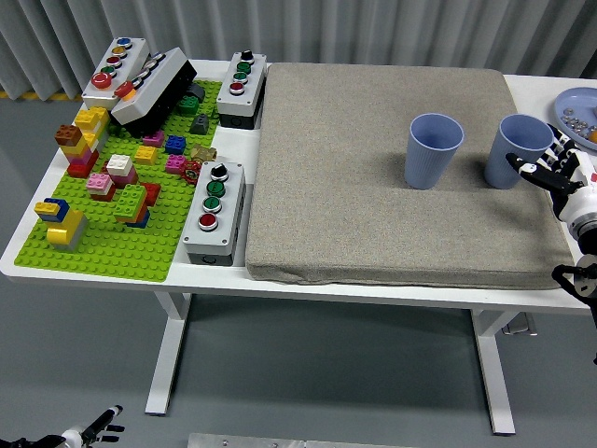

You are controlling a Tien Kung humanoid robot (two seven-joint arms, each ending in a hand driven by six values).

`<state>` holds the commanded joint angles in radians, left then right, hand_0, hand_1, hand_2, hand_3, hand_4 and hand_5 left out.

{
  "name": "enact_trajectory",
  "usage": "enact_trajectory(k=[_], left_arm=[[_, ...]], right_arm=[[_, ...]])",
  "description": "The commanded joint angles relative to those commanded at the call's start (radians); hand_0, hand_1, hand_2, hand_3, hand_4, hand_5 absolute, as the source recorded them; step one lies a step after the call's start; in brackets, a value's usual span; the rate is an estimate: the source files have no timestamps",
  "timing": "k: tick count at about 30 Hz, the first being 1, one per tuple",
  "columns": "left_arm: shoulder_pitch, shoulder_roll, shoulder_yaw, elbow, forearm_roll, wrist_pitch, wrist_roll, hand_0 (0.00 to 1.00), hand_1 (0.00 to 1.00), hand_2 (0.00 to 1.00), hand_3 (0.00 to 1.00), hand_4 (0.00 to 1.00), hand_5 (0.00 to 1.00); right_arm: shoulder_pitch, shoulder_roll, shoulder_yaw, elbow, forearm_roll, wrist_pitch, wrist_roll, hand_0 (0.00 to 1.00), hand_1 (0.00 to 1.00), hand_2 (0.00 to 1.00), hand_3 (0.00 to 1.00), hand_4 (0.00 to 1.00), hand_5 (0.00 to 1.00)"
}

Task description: Pick cup pour cup place

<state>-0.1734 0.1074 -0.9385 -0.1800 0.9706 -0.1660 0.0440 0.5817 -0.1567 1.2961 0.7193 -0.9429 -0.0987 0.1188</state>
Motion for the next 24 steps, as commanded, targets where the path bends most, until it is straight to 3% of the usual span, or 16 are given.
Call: enact_trajectory(k=[21,22,24], left_arm=[[0.002,0.001,0.003,0.000,0.000,-0.001,0.002,0.839,0.829,0.872,0.779,0.638,0.982],[0.002,0.001,0.003,0.000,0.000,-0.001,0.002,0.839,0.829,0.872,0.780,0.638,0.982],[0.002,0.001,0.003,0.000,0.000,-0.001,0.002,0.839,0.829,0.872,0.780,0.638,0.982]], right_arm=[[0.024,0.010,-0.004,-0.029,0.015,-0.004,0.005,0.907,0.852,0.903,0.917,0.868,0.292],[0.023,0.010,-0.004,-0.030,0.016,-0.004,0.005,0.897,0.806,0.828,0.856,0.853,0.278],[0.022,0.012,-0.006,-0.030,0.019,-0.006,0.008,0.897,0.806,0.828,0.856,0.853,0.278]])
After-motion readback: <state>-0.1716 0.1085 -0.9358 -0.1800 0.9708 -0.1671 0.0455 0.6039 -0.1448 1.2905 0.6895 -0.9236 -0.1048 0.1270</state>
